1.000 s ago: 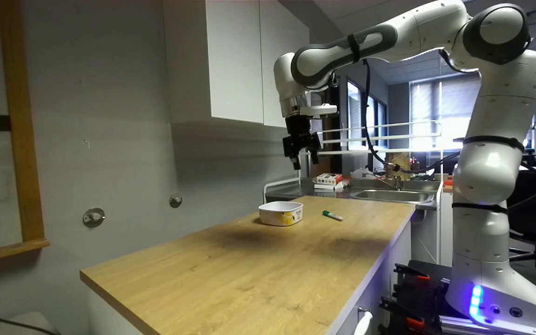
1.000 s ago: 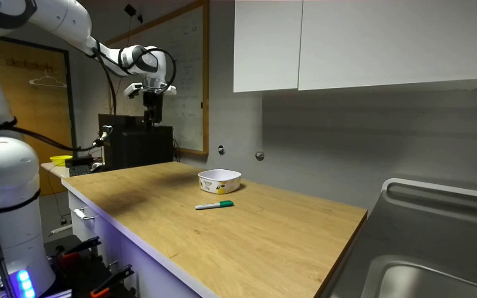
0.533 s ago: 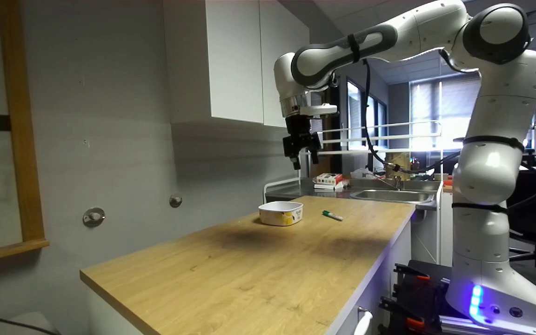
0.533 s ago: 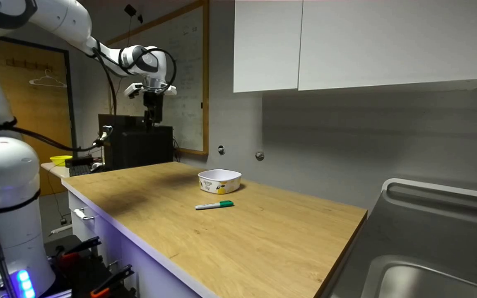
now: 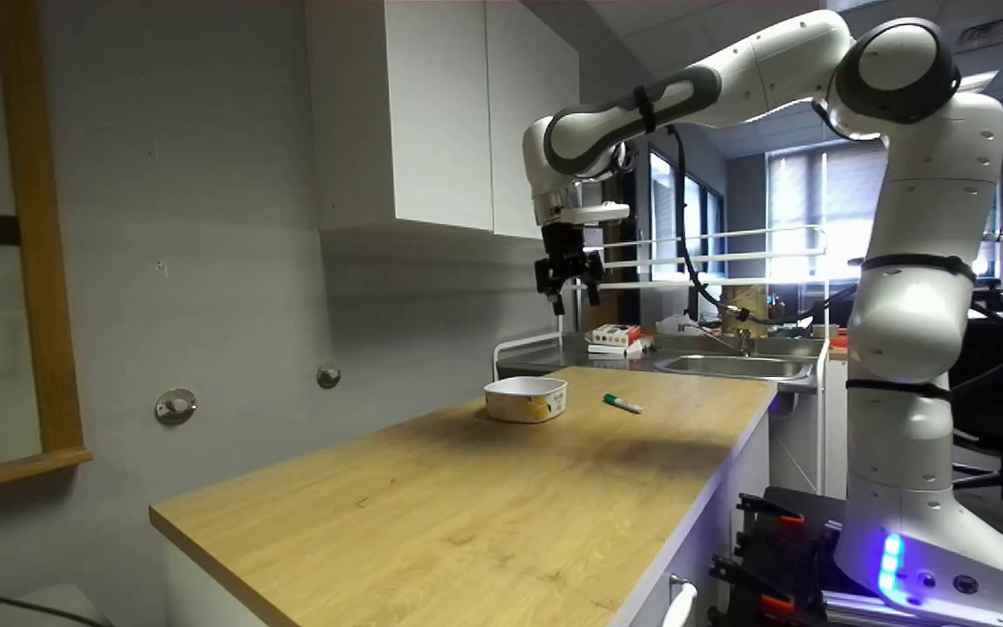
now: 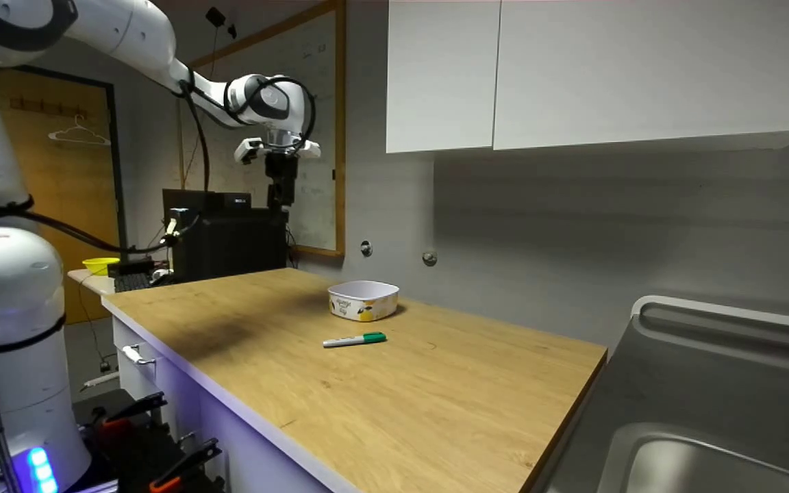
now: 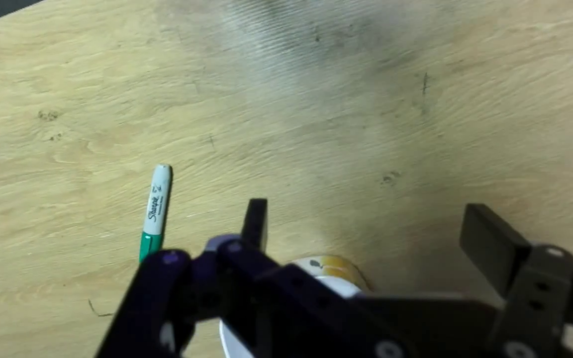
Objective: Put the green object in the white bowl
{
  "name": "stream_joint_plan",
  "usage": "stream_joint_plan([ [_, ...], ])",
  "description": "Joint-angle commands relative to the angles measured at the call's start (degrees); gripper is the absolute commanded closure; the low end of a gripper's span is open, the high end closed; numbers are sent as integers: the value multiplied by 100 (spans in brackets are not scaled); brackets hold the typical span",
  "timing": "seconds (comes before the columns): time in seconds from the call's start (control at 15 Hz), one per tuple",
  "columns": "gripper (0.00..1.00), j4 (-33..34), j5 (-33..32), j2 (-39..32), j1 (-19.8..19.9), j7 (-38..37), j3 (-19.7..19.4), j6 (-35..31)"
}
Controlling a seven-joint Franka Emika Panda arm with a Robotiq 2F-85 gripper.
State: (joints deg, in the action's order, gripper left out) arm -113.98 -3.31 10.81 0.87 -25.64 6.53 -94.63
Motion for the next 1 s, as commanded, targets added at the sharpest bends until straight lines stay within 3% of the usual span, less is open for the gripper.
stream_joint_plan([
  [0.0,0,391,65,-421,194,217,-428,-12],
  [0.53,0,874,253,-1469,796,704,-1387,-178],
  [0.87,0,1070,585,-1908,894,749,-1544,-58],
  [0.93,0,827,410,-1760,880,686,-1566,-215],
])
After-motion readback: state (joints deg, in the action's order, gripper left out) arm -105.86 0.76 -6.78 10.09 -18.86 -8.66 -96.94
